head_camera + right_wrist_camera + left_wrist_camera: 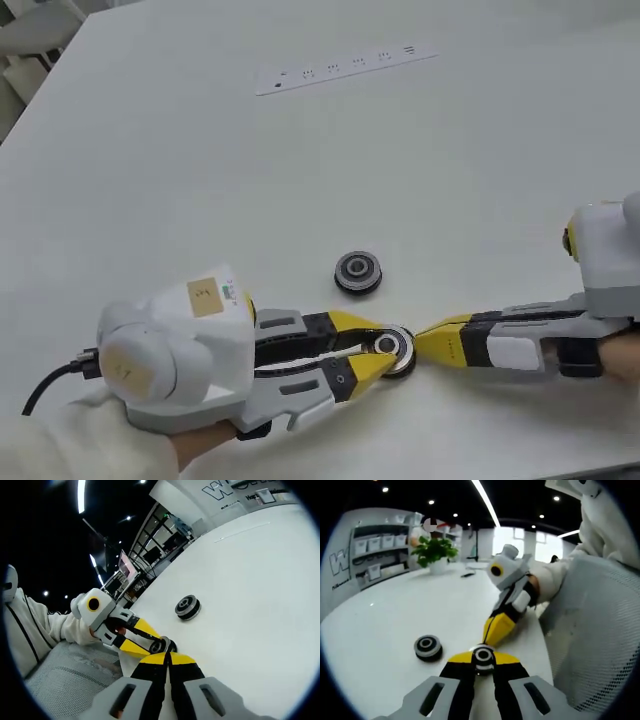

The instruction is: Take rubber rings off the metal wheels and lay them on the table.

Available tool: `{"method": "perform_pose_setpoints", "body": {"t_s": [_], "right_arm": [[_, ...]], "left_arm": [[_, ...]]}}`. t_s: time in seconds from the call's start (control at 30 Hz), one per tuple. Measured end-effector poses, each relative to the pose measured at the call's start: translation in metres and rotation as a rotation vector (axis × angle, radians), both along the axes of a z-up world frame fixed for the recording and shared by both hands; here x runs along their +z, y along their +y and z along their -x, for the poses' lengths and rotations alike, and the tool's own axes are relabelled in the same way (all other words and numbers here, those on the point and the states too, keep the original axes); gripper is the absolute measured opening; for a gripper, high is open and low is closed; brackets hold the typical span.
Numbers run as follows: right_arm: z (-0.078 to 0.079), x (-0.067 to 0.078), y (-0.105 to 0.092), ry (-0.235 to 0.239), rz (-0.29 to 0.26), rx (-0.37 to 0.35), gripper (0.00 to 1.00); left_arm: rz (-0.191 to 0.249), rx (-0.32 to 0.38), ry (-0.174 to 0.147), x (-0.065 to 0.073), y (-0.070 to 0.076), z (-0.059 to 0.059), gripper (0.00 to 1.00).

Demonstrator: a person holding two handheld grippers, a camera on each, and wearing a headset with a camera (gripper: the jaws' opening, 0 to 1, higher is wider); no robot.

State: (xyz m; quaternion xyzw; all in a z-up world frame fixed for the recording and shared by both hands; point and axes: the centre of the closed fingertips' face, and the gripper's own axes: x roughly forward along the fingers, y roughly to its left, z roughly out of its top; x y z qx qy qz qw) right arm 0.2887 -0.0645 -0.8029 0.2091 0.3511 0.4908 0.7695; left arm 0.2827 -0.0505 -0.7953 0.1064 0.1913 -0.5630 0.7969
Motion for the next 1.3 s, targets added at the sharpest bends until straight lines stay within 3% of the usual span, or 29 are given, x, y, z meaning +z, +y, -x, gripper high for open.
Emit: {"method": "perform_pose_setpoints", "body": {"t_s": [0.3, 0.7, 1.3], "right_arm": [[0.001, 0.006, 0.004, -0.004, -0.030, 0.005, 0.00], [0.002, 0.008, 0.006, -0.015, -0.027, 0.015, 0.00], [0.004, 0.013, 0.009, -0.060, 0.017, 0.045, 0.00]], "left_arm": [[0.000, 0.000, 0.000, 0.000, 0.000, 0.000, 0.14], [-0.003, -0.002, -0.002, 0.000, 0.001, 0.000, 0.14], [-0.013, -0.004, -0.004, 0.000, 0.000, 0.000, 0.14]]}}
